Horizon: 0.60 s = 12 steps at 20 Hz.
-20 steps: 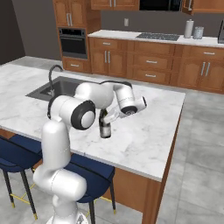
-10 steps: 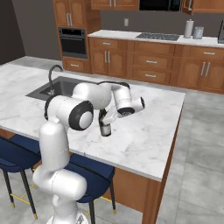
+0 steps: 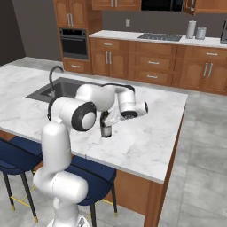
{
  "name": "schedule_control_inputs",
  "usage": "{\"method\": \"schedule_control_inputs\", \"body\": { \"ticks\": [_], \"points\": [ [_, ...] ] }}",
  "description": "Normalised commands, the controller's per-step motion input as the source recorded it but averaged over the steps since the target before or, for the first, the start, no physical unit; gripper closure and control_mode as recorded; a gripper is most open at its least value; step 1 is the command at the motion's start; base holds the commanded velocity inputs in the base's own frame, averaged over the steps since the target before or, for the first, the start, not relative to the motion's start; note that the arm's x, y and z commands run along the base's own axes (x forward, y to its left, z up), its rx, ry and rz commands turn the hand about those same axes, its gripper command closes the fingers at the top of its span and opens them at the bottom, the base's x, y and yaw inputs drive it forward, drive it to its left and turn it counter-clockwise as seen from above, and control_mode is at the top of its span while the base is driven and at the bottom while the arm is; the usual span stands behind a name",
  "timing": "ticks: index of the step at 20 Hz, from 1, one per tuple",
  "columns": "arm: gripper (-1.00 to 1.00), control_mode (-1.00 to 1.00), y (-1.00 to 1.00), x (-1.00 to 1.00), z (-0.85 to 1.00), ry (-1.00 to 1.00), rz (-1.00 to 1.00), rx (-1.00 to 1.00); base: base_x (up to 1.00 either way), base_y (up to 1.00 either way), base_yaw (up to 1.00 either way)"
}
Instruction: Get the candle and the wine from the cabinet and move them to the dining counter.
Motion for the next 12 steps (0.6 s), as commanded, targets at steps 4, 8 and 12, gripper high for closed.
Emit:
{"method": "schedule_control_inputs", "body": {
  "ticks": [4, 8, 12],
  "points": [
    [1.0, -1.0, 0.0, 0.11, -0.08, 0.05, 0.0, 0.09, 0.0, 0.0, 0.0],
    [1.0, -1.0, 0.0, 0.01, -0.11, 0.02, 0.0, 0.02, 0.0, 0.0, 0.0],
    [1.0, -1.0, 0.0, 0.0, -0.02, 0.0, 0.0, 0.0, 0.0, 0.0, 0.0]
  ]
}}
